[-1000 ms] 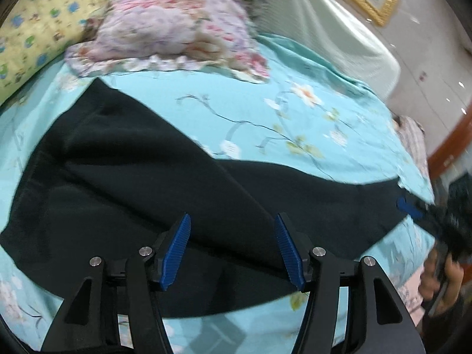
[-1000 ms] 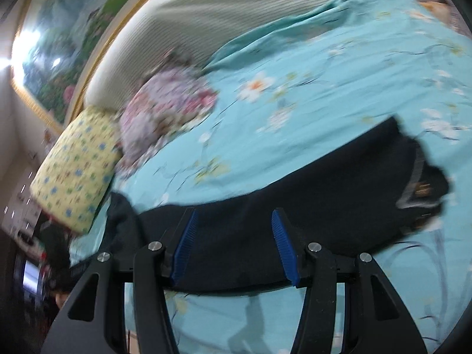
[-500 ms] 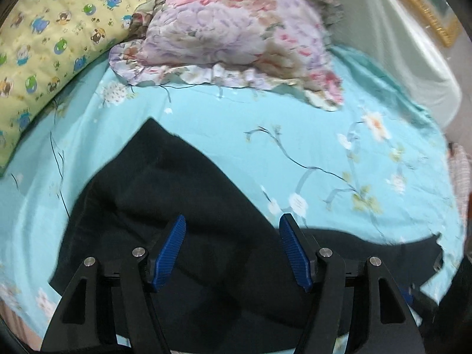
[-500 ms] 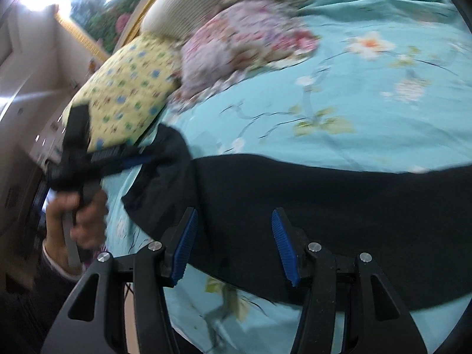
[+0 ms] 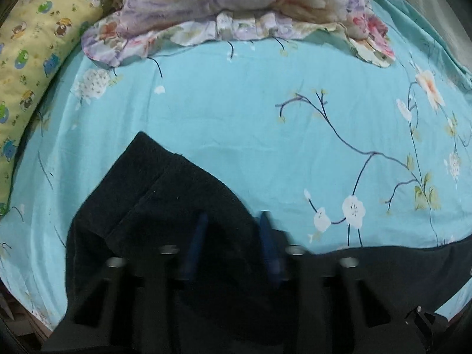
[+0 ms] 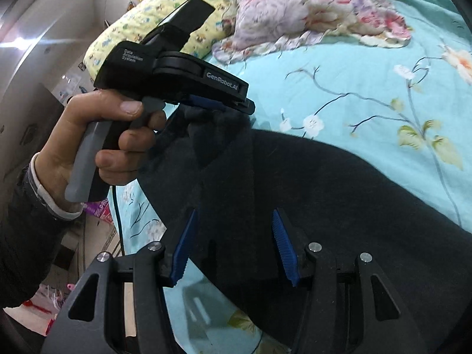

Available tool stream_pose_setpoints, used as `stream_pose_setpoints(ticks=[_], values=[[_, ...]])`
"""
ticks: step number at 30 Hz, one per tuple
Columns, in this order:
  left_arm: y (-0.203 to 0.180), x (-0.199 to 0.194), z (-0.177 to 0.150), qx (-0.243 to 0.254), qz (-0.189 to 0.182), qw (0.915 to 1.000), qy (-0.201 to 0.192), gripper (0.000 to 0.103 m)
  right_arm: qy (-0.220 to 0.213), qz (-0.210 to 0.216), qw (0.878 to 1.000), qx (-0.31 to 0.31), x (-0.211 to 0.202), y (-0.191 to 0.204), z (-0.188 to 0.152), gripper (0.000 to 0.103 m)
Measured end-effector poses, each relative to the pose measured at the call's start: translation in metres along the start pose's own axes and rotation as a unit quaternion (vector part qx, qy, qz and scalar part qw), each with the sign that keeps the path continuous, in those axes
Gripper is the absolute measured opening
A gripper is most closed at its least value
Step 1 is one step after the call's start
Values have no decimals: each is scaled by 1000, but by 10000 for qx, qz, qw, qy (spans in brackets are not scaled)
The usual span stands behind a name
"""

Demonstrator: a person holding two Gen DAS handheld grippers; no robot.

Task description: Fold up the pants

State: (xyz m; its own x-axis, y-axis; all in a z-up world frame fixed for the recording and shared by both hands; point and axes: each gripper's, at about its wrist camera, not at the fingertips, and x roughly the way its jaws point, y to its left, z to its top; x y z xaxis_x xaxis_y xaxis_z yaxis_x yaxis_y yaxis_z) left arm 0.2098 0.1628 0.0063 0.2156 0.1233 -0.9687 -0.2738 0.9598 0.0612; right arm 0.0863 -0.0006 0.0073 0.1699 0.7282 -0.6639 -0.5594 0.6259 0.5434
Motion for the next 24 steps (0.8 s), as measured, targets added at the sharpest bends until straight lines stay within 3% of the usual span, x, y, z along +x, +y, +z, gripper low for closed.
stream_pose_setpoints(ticks=[4,8,10,14,17,24], values=[[4,-7,-14,13,-72,9996,-277,5,84,7,9999,-117,12,4,-2,52],[17,-31,-32,-286,-378,9963,-715,3,79,40,9995,-310,14,13,-4,15],[27,-44,-44,-460,-554,9932,-920,3,19,64,9994,-352,11,15,-3,8],[54,-72,-75,-923,-1095,9789,-1455,3,-115,92,9990,-433,-1,21,-2,7],[78,-88,-101,-1331,-1451,9636,-1810,3,-139,67,9981,-595,-4,29,-3,7],[119,-96,-151,-1953,-1981,9348,-2210,3,3,-94,9944,-1055,1,47,-8,7]])
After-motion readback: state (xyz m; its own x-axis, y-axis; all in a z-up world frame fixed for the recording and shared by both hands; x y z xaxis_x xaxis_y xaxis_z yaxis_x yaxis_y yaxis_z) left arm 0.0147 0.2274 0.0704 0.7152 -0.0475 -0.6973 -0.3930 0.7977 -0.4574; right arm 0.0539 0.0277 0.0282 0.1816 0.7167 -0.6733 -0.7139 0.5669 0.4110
